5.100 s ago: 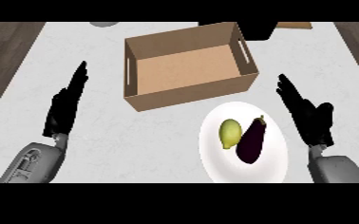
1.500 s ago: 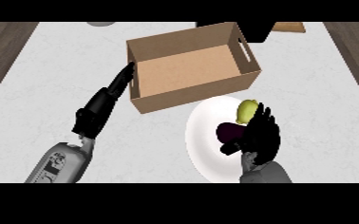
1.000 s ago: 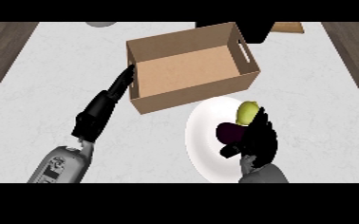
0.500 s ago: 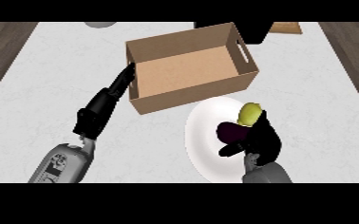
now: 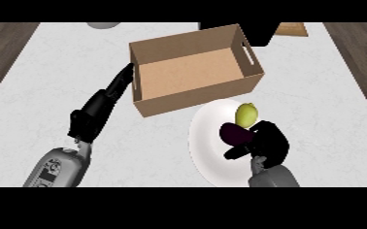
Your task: Pick the eggplant from the plate and place it in the cardboard box
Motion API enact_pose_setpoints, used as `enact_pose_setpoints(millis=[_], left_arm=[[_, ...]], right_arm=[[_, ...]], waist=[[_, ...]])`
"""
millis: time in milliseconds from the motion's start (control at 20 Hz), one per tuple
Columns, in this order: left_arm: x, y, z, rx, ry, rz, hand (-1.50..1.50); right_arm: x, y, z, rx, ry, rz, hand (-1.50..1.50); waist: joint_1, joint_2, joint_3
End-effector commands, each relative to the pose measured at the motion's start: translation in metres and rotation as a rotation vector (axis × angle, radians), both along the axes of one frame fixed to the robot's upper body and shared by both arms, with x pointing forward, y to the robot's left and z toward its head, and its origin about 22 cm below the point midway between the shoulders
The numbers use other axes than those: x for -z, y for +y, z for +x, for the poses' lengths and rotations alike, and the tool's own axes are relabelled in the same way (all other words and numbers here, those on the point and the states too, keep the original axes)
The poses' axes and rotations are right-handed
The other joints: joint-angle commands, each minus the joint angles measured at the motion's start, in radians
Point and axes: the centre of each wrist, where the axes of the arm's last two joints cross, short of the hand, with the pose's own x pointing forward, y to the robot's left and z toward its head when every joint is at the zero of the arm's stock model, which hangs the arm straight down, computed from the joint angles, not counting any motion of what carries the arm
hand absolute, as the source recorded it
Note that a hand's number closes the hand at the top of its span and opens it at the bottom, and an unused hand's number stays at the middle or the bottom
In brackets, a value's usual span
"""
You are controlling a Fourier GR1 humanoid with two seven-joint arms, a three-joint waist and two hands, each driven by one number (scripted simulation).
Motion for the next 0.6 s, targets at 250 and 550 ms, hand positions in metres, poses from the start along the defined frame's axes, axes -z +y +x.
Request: enact_pose_setpoints(millis=[250, 550], left_arm=[[-0.001, -0.022, 0.002, 0.099, -0.004, -0.005, 0.0], [-0.004, -0.005, 0.004, 0.017, 0.007, -0.011, 0.0]], right_arm=[[-0.033, 0.111, -0.031, -1.026, -0.174, -0.141, 1.5], [-0.056, 0.123, -0.047, -1.336, -0.377, -0.251, 1.5]], waist=[[0.119, 0.026, 0.014], [0.008, 0.014, 0.015]])
